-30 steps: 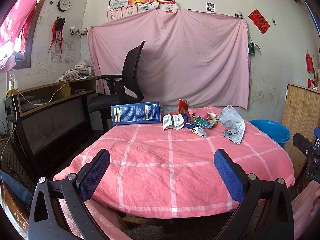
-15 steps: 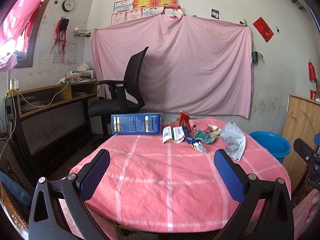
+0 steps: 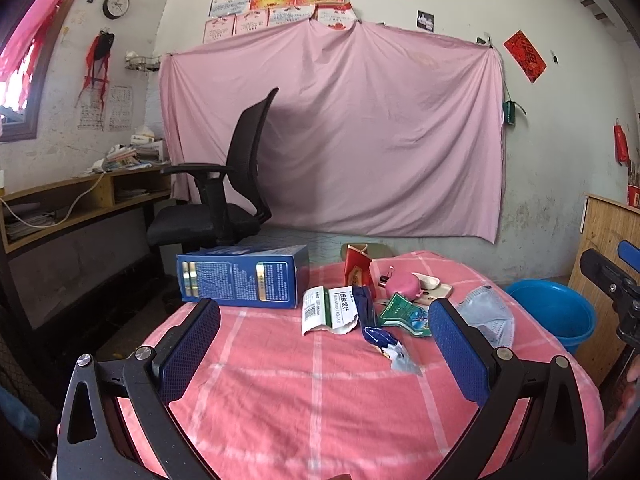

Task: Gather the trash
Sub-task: 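Grasp the blue wrapper with the left tool while the right tool grasps the grey mask, then carry both items over the blue bucket and open both tools to drop them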

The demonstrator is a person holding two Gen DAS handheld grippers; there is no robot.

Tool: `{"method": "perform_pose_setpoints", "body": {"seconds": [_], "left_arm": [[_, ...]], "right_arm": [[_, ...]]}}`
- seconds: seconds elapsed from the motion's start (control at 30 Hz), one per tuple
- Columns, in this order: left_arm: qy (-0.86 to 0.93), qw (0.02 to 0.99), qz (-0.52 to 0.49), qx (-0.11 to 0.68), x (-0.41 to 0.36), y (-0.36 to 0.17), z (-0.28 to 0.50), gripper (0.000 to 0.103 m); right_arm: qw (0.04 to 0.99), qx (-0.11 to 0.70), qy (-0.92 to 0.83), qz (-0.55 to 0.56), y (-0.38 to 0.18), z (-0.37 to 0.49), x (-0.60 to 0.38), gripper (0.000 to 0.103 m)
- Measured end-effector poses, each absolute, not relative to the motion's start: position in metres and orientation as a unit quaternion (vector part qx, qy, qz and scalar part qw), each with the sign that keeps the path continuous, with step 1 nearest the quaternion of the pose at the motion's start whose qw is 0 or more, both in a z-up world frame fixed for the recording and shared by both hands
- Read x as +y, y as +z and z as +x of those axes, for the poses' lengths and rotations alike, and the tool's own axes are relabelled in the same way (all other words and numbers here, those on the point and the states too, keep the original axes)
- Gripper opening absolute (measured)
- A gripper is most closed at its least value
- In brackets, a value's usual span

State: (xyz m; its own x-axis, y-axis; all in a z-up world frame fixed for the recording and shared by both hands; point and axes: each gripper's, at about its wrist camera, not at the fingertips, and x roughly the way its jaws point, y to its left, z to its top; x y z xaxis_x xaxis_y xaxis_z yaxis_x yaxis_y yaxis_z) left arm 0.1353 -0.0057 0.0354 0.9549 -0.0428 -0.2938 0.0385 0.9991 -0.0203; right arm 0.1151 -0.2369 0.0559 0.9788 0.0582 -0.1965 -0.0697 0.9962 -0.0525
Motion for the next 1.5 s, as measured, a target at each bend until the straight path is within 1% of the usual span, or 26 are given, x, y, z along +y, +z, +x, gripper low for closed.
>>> {"method": "perform_pose_setpoints", "body": {"seconds": [0.17, 0.27, 0.33, 0.37, 0.43, 0.47, 0.53, 0.57, 0.6, 0.63, 0.73, 0.8, 0.87, 0.9, 0.97, 1.03, 1.07, 1.1, 1.13, 1.23, 1.37, 1.5], "left_arm": [[-0.025, 0.981, -0.002, 0.193, -0.008, 0.02, 0.177, 0.102], [-0.037, 0.974, 0.0, 0.222, -0.013, 0.006, 0.195, 0.101], [-0.049, 0.968, 0.005, 0.247, -0.015, -0.003, 0.207, 0.091], [-0.057, 0.963, 0.008, 0.262, -0.018, -0.008, 0.214, 0.088], [-0.076, 0.954, 0.003, 0.291, -0.021, -0.016, 0.224, 0.074], [-0.085, 0.949, 0.0, 0.304, -0.022, -0.02, 0.229, 0.071], [-0.101, 0.939, -0.008, 0.329, -0.022, -0.027, 0.237, 0.058], [-0.108, 0.934, -0.013, 0.34, -0.023, -0.03, 0.241, 0.055], [-0.115, 0.929, -0.017, 0.352, -0.023, -0.033, 0.245, 0.049], [-0.123, 0.923, -0.023, 0.364, -0.024, -0.035, 0.249, 0.046], [-0.144, 0.911, -0.042, 0.385, -0.027, -0.038, 0.256, 0.044], [-0.151, 0.907, -0.046, 0.391, -0.028, -0.038, 0.259, 0.044], [-0.162, 0.898, -0.049, 0.406, -0.03, -0.041, 0.264, 0.044], [-0.165, 0.891, -0.051, 0.419, -0.031, -0.044, 0.268, 0.044], [-0.164, 0.881, -0.059, 0.44, -0.032, -0.052, 0.272, 0.044], [-0.161, 0.884, -0.058, 0.435, -0.032, -0.054, 0.271, 0.042], [-0.159, 0.887, -0.054, 0.431, -0.033, -0.053, 0.268, 0.04], [-0.156, 0.888, -0.051, 0.429, -0.034, -0.052, 0.267, 0.031], [-0.154, 0.889, -0.049, 0.429, -0.034, -0.052, 0.266, 0.022], [-0.147, 0.89, -0.043, 0.429, -0.036, -0.052, 0.262, 0.019], [-0.141, 0.897, -0.042, 0.416, -0.038, -0.049, 0.251, 0.017], [-0.13, 0.917, -0.027, 0.376, -0.046, -0.037, 0.233, 0.017]], "right_arm": [[0.988, 0.144, 0.047, -0.024, 0.042, 0.153, -0.244, 0.103], [0.979, 0.193, 0.059, -0.015, 0.027, 0.175, -0.247, 0.103], [0.972, 0.224, 0.073, -0.018, 0.016, 0.186, -0.246, 0.103], [0.967, 0.241, 0.081, -0.026, 0.011, 0.19, -0.244, 0.103], [0.959, 0.263, 0.093, -0.047, 0.001, 0.195, -0.24, 0.102], [0.954, 0.278, 0.098, -0.059, -0.005, 0.197, -0.237, 0.099], [0.946, 0.298, 0.11, -0.066, -0.014, 0.201, -0.237, 0.093], [0.942, 0.308, 0.117, -0.065, -0.017, 0.204, -0.237, 0.091], [0.938, 0.318, 0.123, -0.062, -0.018, 0.209, -0.238, 0.09], [0.935, 0.325, 0.129, -0.057, -0.019, 0.211, -0.239, 0.089], [0.927, 0.343, 0.15, -0.033, -0.02, 0.221, -0.243, 0.085], [0.923, 0.349, 0.16, -0.023, -0.021, 0.227, -0.245, 0.08], [0.919, 0.356, 0.17, -0.015, -0.022, 0.234, -0.244, 0.068], [0.917, 0.359, 0.174, -0.012, -0.022, 0.236, -0.244, 0.066], [0.914, 0.365, 0.18, -0.006, -0.024, 0.237, -0.243, 0.057], [0.914, 0.364, 0.181, -0.006, -0.025, 0.236, -0.242, 0.051], [0.914, 0.363, 0.181, -0.004, -0.025, 0.233, -0.243, 0.047], [0.913, 0.365, 0.181, -0.003, -0.026, 0.233, -0.243, 0.045], [0.913, 0.366, 0.18, -0.001, -0.028, 0.232, -0.243, 0.041], [0.914, 0.365, 0.176, 0.006, -0.029, 0.229, -0.245, 0.032], [0.92, 0.349, 0.178, 0.022, -0.026, 0.221, -0.25, 0.029], [0.931, 0.318, 0.176, 0.028, -0.017, 0.207, -0.253, 0.028]]}}
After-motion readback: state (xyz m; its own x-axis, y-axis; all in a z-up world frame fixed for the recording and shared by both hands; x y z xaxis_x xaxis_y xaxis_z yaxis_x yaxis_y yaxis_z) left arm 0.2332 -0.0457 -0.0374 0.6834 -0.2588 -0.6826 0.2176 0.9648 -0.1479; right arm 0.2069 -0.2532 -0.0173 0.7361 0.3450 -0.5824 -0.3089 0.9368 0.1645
